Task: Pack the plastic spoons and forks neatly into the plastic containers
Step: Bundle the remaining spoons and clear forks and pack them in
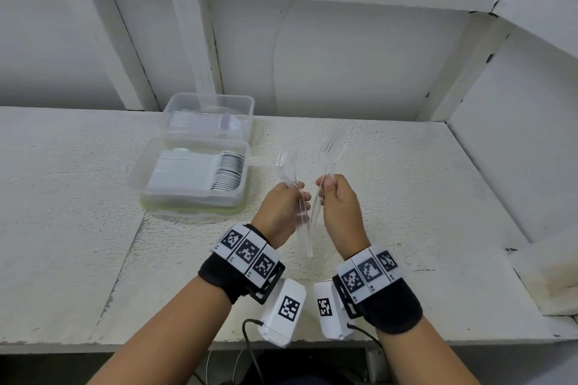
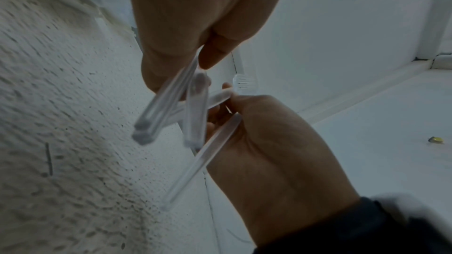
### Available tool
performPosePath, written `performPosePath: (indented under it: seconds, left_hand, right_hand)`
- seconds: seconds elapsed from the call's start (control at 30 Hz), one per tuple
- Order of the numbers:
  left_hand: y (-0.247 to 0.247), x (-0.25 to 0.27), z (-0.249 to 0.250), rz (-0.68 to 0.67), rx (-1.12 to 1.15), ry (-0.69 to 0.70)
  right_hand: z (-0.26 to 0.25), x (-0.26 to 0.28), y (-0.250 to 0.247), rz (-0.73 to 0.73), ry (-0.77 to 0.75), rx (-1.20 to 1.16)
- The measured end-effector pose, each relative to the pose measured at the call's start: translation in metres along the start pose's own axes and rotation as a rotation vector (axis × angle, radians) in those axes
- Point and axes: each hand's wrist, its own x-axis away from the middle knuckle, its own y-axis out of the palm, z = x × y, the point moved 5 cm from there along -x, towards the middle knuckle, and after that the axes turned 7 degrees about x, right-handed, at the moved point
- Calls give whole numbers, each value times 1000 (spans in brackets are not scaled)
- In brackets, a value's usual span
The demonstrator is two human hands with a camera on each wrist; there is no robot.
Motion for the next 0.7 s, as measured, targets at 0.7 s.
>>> performPosePath:
  seconds: [0.7]
  left_hand:
    - [4, -3, 4, -183, 186, 46]
  right_hand:
    - [-3, -3, 2, -46, -110, 67]
